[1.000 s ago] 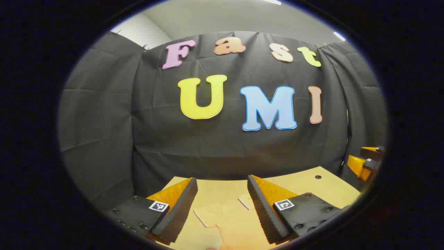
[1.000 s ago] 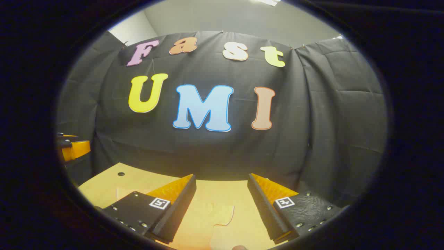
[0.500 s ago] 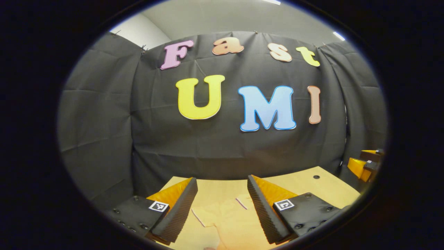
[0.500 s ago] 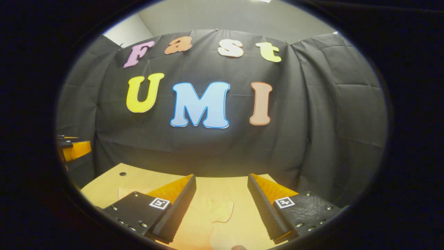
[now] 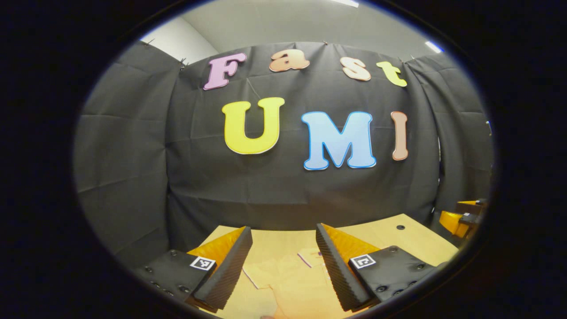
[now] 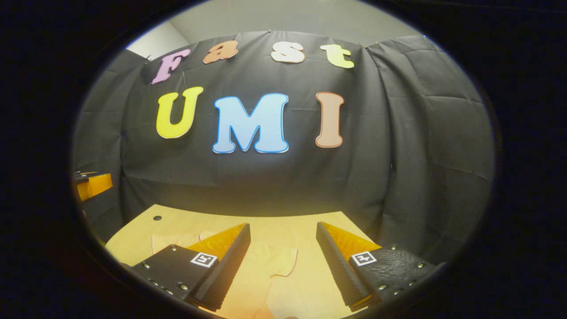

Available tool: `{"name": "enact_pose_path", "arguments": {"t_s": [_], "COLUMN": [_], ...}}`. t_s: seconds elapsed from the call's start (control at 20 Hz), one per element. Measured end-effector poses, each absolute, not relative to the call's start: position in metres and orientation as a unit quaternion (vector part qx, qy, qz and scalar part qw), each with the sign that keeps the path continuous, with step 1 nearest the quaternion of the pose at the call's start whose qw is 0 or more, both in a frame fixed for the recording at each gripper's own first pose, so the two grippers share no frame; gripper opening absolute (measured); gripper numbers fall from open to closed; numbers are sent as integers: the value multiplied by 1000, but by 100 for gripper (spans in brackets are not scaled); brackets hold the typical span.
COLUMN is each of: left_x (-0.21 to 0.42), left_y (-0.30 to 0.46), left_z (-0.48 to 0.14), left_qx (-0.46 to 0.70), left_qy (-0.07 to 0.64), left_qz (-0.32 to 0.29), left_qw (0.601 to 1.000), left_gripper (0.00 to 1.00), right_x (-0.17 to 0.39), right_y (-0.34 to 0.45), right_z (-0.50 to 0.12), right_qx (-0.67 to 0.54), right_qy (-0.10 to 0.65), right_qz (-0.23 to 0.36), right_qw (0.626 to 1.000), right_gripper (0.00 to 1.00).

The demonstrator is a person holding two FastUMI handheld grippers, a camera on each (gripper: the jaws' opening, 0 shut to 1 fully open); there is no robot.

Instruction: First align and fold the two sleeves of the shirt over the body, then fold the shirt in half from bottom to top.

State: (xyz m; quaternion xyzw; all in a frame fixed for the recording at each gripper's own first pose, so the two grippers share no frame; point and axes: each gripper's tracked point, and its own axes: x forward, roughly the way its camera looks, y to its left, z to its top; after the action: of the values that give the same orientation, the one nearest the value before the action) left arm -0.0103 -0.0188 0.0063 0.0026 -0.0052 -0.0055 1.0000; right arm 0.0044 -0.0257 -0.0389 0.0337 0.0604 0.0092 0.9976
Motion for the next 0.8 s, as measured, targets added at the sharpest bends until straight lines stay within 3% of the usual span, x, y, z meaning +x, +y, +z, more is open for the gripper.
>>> {"name": "enact_pose_path", "arguments": {"t_s": [0.8], "left_x": [-17], "left_y": [0], "left_z": [4], "left_qx": [19], "left_qy": [10], "left_qz": [25], "left_qw": [999], "left_gripper": [94], "right_x": [138], "right_y": [-25], "right_z": [-163], "right_qx": [51], "right_qy": [245], "right_qz": [28], "right_qw": [968], "right_gripper": [95]}}
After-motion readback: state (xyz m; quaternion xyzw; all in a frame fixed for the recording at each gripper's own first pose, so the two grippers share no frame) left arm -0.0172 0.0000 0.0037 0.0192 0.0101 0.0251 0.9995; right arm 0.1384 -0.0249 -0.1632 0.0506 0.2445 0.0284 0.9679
